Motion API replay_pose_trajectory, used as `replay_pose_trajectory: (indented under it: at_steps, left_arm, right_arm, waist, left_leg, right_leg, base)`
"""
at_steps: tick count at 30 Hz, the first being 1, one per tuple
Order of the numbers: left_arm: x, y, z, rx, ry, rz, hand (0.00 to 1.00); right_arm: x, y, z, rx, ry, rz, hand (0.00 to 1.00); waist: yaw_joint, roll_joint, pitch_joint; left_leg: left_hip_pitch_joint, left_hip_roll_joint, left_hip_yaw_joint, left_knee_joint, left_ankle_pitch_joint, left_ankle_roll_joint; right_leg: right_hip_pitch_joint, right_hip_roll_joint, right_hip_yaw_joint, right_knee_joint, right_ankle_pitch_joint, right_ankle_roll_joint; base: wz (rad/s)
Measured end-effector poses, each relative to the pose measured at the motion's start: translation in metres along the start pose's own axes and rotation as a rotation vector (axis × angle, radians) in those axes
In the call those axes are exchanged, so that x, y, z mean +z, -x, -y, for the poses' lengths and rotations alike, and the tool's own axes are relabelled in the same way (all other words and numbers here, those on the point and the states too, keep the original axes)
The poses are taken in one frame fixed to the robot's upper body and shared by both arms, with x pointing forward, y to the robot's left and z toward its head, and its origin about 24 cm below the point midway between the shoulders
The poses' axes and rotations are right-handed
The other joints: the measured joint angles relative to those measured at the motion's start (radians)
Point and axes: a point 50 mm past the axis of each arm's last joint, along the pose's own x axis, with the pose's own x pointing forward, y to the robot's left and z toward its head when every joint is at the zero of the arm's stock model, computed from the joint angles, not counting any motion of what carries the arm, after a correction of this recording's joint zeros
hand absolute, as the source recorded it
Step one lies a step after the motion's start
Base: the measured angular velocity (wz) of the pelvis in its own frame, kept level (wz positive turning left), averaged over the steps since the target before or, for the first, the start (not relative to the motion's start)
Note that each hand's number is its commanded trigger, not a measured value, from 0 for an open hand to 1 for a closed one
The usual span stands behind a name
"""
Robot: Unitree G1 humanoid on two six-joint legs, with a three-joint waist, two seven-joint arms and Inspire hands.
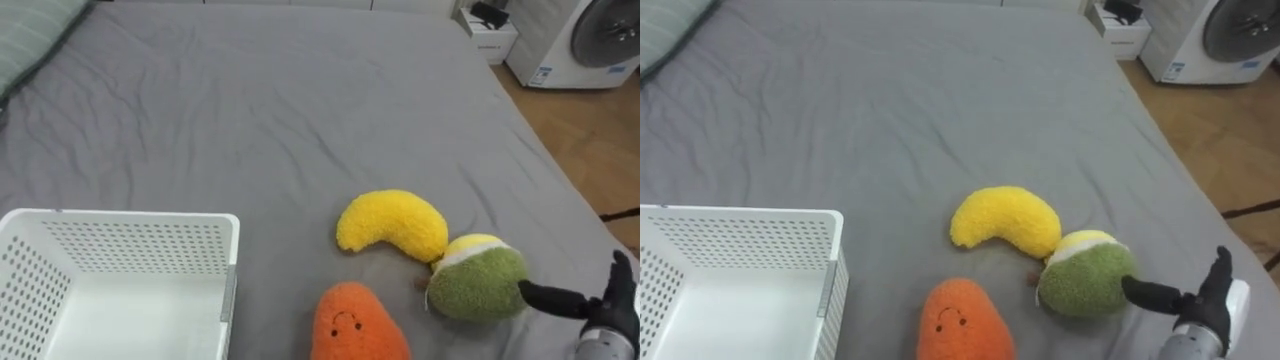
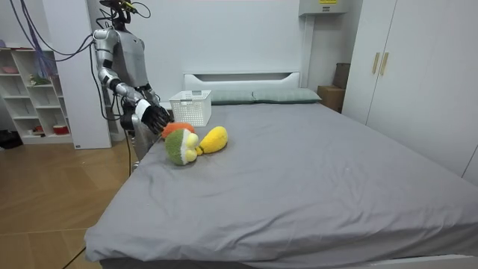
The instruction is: Collect toys from the bed
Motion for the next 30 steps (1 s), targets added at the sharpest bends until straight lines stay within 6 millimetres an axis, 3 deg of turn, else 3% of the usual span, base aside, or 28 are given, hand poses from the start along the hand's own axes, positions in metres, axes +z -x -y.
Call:
replay_pose_trajectory:
  at_steps: [6, 15, 30]
  left_arm:
    - [-0.002, 0.001, 0.000, 0.004, -0.001, 0.006, 0.00]
    - [-0.004, 0.003, 0.004, -0.009, -0.031, 0.012, 0.00]
    - [-0.004, 0.003, 0.004, -0.008, -0.037, 0.010, 0.00]
  right_arm:
    - [0.021, 0.003, -0.003, 0.035, -0.038, 0.090, 0.00]
    - [0.019, 0.010, -0.021, 0.150, 0.027, 0.106, 0.00]
    - [0.007, 0.019, -0.036, 0.310, 0.180, 0.086, 0.00]
  waist:
    - [0.000, 0.001, -0.0013]
    - [0.001, 0.014, -0.0071]
    - [0.001, 0.002, -0.0051]
  left_leg:
    - [0.001, 0.001, 0.000, 0.000, 0.000, 0.000]
    - [0.002, 0.001, 0.000, 0.001, 0.000, 0.000]
    - [0.003, 0.001, -0.008, 0.003, 0.000, 0.000]
  right_leg:
    - [0.002, 0.000, -0.001, 0.000, 0.001, -0.001]
    - [0.004, 0.001, 0.002, 0.001, 0.001, -0.001]
    - [0.017, 0.000, 0.001, -0.001, 0.001, -0.001]
  base:
    - [0.00]
    - [0.00]
    - [0.00]
